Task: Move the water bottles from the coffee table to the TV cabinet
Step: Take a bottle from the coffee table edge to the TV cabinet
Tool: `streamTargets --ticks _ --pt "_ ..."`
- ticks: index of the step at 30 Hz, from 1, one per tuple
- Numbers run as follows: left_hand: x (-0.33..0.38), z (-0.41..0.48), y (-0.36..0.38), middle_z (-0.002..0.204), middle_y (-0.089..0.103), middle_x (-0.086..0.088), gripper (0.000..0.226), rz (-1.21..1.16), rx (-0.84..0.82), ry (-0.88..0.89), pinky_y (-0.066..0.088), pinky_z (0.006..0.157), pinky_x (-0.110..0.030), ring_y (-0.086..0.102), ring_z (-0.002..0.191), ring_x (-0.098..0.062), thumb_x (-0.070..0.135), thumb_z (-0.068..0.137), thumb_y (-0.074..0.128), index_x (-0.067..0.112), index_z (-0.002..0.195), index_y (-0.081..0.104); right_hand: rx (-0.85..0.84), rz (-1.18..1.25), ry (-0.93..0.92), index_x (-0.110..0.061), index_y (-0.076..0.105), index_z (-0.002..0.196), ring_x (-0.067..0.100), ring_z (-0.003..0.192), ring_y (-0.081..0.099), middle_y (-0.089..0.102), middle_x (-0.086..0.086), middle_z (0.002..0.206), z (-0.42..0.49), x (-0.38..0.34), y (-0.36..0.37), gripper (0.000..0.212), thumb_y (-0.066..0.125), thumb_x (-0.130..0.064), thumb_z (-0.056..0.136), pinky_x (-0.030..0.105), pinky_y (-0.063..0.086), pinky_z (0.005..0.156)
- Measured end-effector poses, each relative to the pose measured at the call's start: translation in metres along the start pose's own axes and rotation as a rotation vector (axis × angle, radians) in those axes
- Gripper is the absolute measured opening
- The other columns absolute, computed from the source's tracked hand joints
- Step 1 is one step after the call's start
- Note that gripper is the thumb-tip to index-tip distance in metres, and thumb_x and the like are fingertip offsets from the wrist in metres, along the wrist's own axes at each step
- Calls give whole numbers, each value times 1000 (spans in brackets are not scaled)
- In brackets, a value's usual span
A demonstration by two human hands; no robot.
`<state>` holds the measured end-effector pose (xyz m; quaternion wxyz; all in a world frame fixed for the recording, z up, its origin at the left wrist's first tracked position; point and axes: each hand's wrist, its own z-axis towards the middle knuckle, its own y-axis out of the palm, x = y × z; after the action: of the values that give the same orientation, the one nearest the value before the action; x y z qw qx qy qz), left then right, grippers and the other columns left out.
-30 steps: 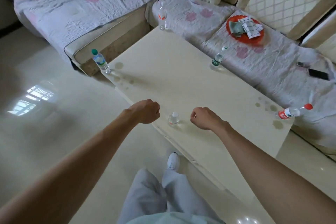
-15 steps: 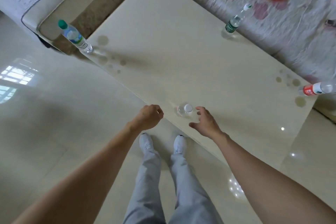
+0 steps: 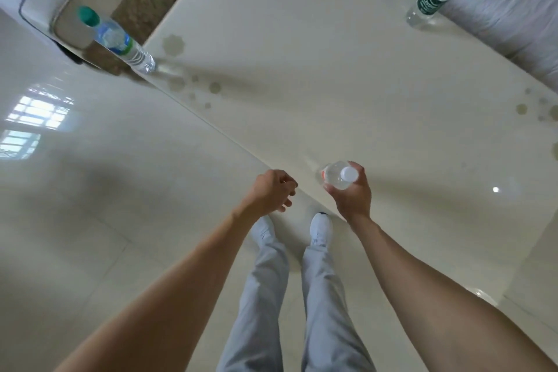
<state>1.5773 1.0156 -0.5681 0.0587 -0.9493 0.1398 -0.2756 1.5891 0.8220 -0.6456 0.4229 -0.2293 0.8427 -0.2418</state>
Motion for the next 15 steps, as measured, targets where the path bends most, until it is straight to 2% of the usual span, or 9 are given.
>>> streamTargets --ticks 4,8,10,13,15 --pt "11 -8 -11 91 69 -14 15 -69 -1 0 59 64 -37 66 69 -26 8 94 52 4 95 66 -23 -12 28 -23 54 120 20 92 62 64 -4 96 -3 -17 -14 59 83 -36 70 25 45 77" --pt "27 -22 -18 90 68 -14 17 -91 6 -1 58 59 -33 66 71 -28 7 94 50 1 97 66 -48 -72 -42 -25 54 121 25 100 61 66 -2 105 -20 -34 -39 65 80 -43 65 36 52 85" --pt "34 -30 -23 90 68 -14 16 -121 20 -1 57 57 -31 65 69 -28 7 94 51 1 96 66 -55 -98 -87 -25 52 125 26 105 58 64 -4 109 -32 -49 -56 68 80 -45 67 37 50 87" --pt "43 -43 -25 92 63 -15 14 -245 31 -10 58 66 -36 62 70 -26 9 95 53 1 97 64 -14 -99 -171 -28 54 123 19 103 55 57 -16 99 -53 -81 -86 67 80 -54 67 32 49 87" --pt "52 -52 -24 97 58 -15 14 -362 31 -22 56 73 -39 59 78 -26 14 97 54 2 98 62 -17 -91 -233 -33 56 120 14 102 57 58 -20 99 -67 -103 -105 68 77 -64 64 30 51 86"
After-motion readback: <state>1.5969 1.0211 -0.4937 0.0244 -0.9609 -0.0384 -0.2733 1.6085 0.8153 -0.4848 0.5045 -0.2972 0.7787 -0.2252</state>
